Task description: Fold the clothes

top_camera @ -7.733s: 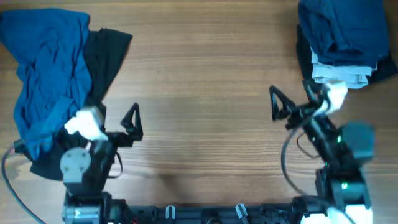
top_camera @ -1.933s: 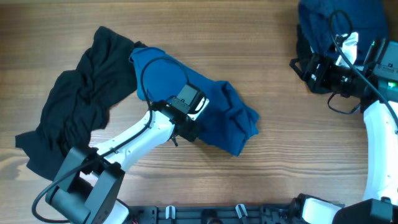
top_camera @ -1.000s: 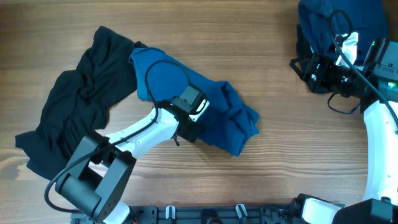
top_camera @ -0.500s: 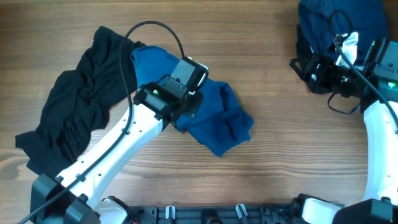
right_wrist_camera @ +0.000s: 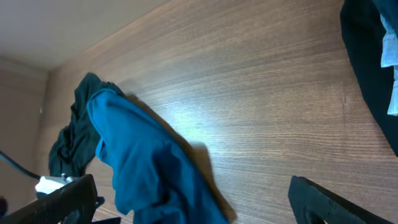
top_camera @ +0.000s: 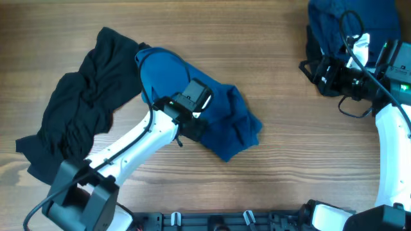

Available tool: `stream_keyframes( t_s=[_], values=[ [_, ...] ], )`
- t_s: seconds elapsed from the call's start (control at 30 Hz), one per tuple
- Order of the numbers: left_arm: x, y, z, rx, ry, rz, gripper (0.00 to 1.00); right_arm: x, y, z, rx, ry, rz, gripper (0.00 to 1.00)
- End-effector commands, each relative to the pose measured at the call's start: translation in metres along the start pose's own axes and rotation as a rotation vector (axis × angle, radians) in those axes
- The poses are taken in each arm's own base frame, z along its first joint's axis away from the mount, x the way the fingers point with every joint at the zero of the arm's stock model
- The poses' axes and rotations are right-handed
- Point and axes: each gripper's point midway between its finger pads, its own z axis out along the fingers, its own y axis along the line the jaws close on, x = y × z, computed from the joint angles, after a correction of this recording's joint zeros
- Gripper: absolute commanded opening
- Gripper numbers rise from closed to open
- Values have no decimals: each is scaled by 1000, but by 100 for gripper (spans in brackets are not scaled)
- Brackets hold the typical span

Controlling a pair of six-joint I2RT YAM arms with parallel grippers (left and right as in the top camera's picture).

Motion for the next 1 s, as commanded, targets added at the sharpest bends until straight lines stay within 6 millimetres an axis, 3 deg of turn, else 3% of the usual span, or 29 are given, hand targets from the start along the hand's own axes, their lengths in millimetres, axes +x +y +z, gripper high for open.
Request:
stream_keyframes(
  t_s=[0.0,0.1,0.17,0.23,0.3,0.37,0.47,0.6,0.67,0.77,0.83,0.9,0.97],
  values=[
    [12,12,22,-5,49,-61,63,-3,1,0,-8,-1,-38,100],
    [13,18,32,24,51,-102,59,-3,1,0,-8,-1,-41,99],
    [9,20,33,44,37,-121,46,-3,1,0,-8,-1,-45,100],
    [7,21,33,44,27,-125,26,-2,1,0,-7,-1,-46,99],
    [7,21,33,48,28,-125,19,-2,1,0,-8,0,-47,99],
    [8,17,33,70,31,-125,20,-2,1,0,-8,0,-47,100],
    [9,16,33,72,39,-125,36,-2,1,0,-8,0,-47,99],
    [12,10,34,109,47,-124,38,-2,1,0,-7,2,-45,99],
    [16,8,36,120,55,-125,33,-2,1,0,-7,2,-45,100],
    [16,8,37,121,49,-125,12,-2,1,0,-8,2,-45,99],
    [16,7,37,125,50,-129,4,-2,1,0,-8,2,-45,99],
    [14,7,37,125,42,-143,4,-2,1,0,-8,2,-45,99],
    [-2,10,27,127,-7,-166,4,-2,1,0,-7,2,-46,100]
  ],
)
